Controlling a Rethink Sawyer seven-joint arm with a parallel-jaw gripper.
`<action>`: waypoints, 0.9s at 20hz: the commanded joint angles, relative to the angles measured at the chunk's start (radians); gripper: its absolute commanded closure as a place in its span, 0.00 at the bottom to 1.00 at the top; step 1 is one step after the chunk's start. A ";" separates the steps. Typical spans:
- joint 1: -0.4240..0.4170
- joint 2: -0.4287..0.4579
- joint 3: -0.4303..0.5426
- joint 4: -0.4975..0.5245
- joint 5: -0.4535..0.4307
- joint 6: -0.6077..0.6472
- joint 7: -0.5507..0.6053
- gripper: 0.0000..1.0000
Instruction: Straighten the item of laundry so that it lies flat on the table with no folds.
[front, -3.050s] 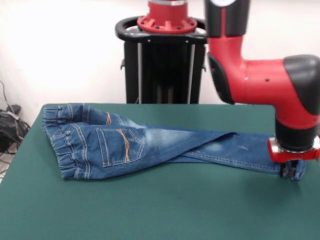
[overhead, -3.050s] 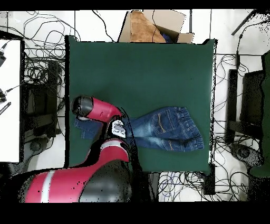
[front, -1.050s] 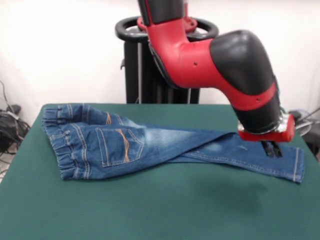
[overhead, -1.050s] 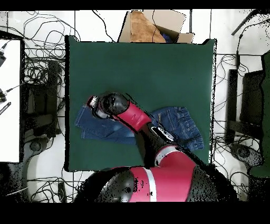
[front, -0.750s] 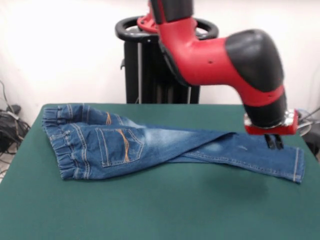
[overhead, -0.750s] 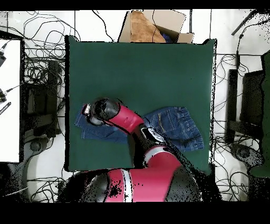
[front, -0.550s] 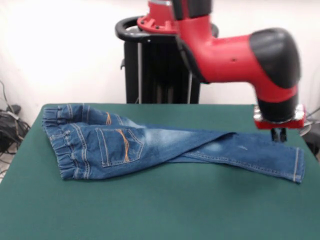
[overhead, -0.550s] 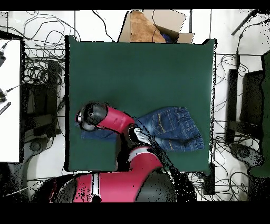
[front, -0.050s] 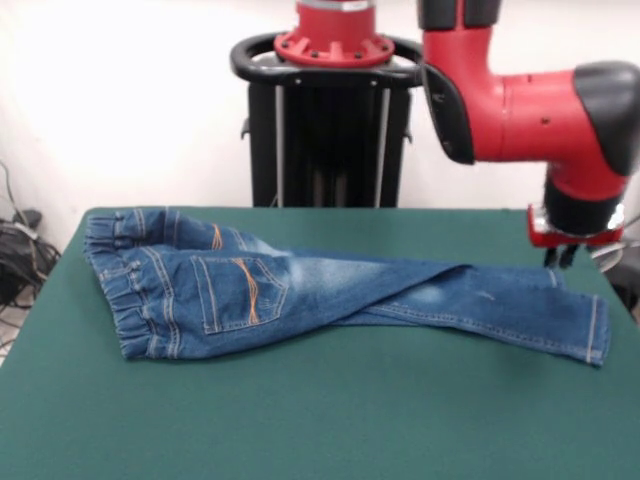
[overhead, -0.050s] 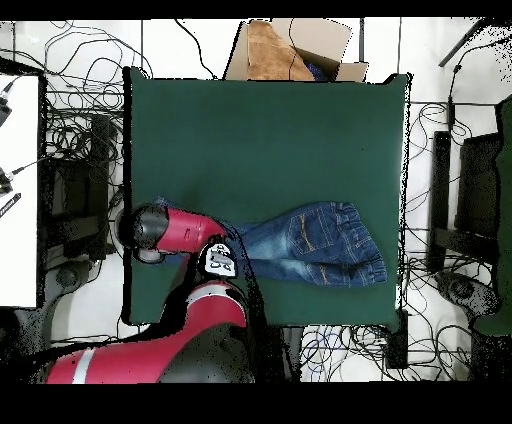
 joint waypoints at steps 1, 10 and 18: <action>0.016 0.085 -0.151 -0.145 -0.051 0.107 0.258 1.00; 0.032 0.106 -0.184 -0.197 -0.065 0.095 0.222 1.00; 0.069 0.139 -0.256 -0.251 -0.086 0.216 0.260 1.00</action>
